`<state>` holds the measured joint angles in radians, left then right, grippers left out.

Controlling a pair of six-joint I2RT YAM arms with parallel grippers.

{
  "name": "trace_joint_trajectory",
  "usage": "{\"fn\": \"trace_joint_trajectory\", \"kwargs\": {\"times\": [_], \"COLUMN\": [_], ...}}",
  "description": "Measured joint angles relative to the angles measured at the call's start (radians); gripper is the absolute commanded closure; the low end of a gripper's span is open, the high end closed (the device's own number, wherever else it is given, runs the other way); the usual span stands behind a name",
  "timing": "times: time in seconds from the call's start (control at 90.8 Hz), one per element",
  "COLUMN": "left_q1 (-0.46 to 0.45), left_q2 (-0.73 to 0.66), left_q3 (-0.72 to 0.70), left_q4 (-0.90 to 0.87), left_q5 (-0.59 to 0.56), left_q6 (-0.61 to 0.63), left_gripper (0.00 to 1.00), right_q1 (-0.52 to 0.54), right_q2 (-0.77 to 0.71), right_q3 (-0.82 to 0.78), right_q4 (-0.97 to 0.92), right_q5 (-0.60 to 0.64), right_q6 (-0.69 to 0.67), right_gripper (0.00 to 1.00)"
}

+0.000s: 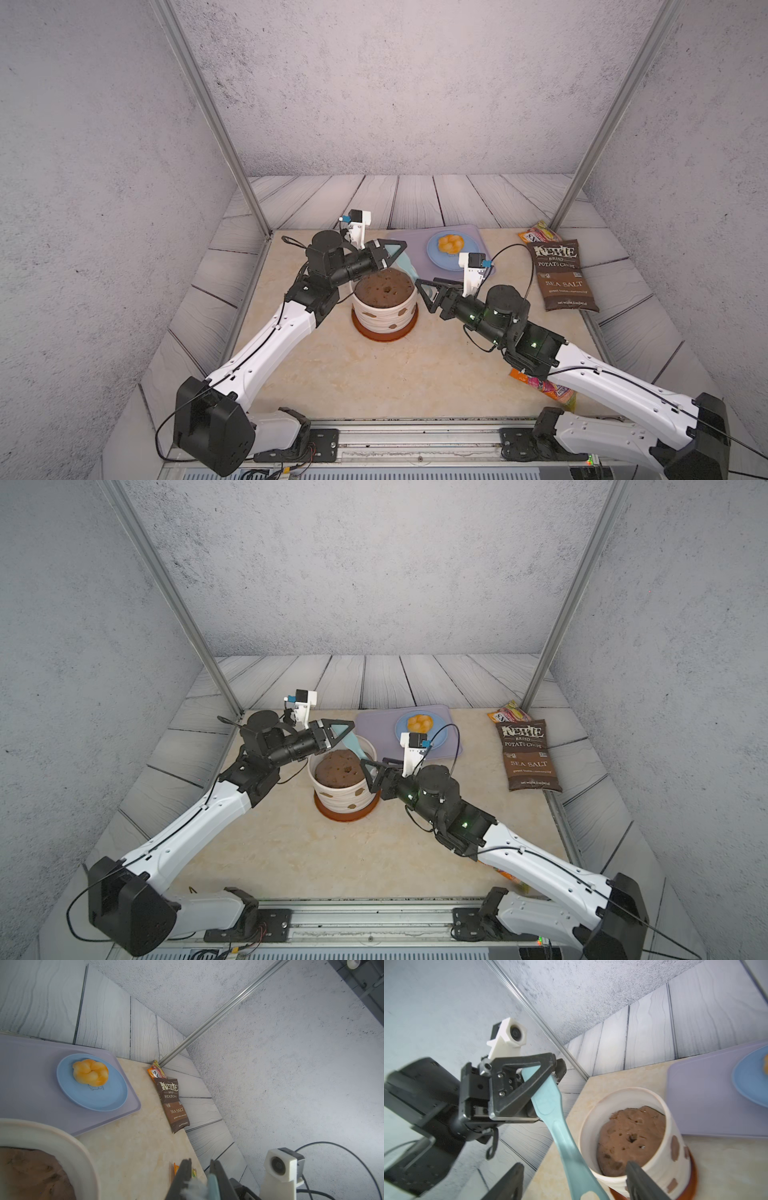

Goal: Scrub the dried mud off the ceramic pot
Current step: Pick up the brush from the center of the board.

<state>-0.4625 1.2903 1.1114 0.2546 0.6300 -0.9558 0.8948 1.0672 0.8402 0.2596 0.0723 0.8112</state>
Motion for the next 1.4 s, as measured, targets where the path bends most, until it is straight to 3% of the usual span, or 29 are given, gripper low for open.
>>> {"fn": "trace_joint_trajectory", "kwargs": {"times": [0.242,0.528,0.859,1.013,1.156,1.398], "left_q1": [0.001,0.0,0.0,0.0,0.001,-0.001], "left_q2": [-0.05,-0.054,-0.052,-0.052,-0.05,-0.048], "left_q3": [-0.019,-0.037,-0.054,-0.06,-0.063,-0.069], "left_q4": [0.133,0.196,0.198,0.198,0.194,0.135], "left_q5": [-0.011,0.001,0.007,0.009,0.009,-0.002], "left_q6": [-0.063,-0.134,-0.148,-0.149,-0.15,-0.123], "left_gripper": [0.82,0.82,0.82,0.79,0.65,0.28], "right_q1": [-0.016,-0.059,-0.069,-0.074,-0.085,-0.117], "right_q2": [0.074,0.135,0.173,0.173,0.173,0.169], "right_q3": [-0.082,-0.079,-0.06,-0.06,-0.058,-0.058], "right_q4": [0.254,0.504,0.573,0.58,0.605,0.581], "right_q5": [-0.065,-0.151,-0.228,-0.246,-0.267,-0.28], "right_q6": [0.225,0.358,0.409,0.418,0.431,0.424], "right_gripper": [0.23,0.41,0.61,0.81,1.0,1.0]}}
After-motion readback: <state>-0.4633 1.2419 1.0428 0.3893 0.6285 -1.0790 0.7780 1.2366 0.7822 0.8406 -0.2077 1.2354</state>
